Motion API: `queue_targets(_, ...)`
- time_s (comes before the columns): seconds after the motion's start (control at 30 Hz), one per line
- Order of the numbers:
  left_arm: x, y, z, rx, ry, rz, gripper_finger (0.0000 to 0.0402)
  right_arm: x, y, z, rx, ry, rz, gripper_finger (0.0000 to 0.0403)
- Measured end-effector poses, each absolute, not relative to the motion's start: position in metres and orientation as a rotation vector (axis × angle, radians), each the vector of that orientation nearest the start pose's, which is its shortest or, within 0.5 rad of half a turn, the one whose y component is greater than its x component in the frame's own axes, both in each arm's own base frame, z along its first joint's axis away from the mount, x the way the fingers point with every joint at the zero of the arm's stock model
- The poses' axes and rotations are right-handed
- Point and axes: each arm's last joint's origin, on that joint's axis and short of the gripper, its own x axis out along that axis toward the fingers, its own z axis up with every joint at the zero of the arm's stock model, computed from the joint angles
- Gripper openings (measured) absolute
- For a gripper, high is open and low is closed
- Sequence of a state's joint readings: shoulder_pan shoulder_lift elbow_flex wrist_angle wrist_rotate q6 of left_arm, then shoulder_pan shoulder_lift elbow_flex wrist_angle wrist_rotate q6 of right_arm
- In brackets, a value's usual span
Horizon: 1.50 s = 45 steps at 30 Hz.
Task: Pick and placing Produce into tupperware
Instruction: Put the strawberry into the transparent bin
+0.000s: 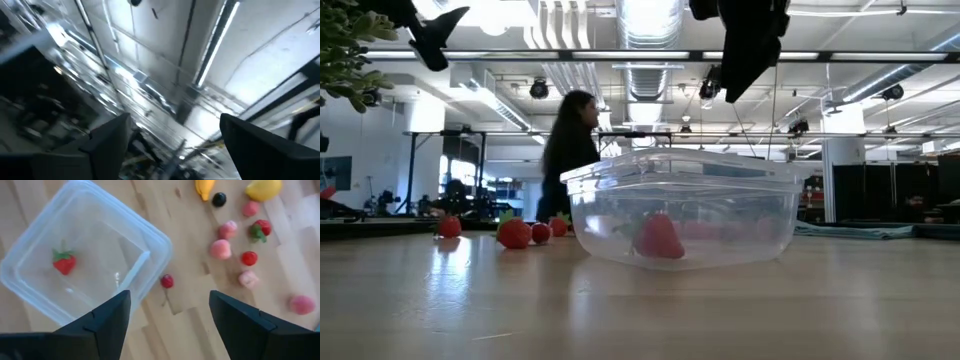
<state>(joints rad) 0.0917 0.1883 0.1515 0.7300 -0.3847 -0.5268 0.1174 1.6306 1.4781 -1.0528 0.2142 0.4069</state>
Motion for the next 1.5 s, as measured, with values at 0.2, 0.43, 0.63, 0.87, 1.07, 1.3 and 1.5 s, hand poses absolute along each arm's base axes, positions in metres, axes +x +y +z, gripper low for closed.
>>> queue_targets(0.2,0.102,0.023,0.28,-0.442,-0.453,0.503,0.0292,0.319,-0.002,0.298,0.129,1.181,-0.361,0.0272)
queue_targets(0.43,0.117,0.026,0.294,-0.272,0.28,0.701,0.0292,0.306,-0.03,0.294,0.074,1.264,-0.372,0.0284)
queue_targets(0.63,0.145,0.032,0.289,-0.205,0.555,0.756,0.0292,0.288,-0.042,0.292,0.067,1.255,-0.38,0.0293)
queue_targets(0.87,0.157,0.047,0.261,-0.173,0.884,0.786,0.0292,0.245,-0.047,0.294,0.135,1.154,-0.441,0.0296)
queue_targets(1.07,0.153,0.072,0.265,-0.423,1.009,0.857,0.0292,0.211,-0.047,0.292,0.224,0.999,-0.503,0.0293)
queue_targets(1.3,0.147,0.114,0.252,-0.839,1.046,0.879,0.0292,0.198,-0.051,0.281,0.406,0.883,-0.611,0.0299)
queue_targets(1.5,0.158,0.119,0.239,-0.264,1.304,0.476,0.0292,0.203,-0.052,0.277,0.451,0.887,-0.636,0.0298)
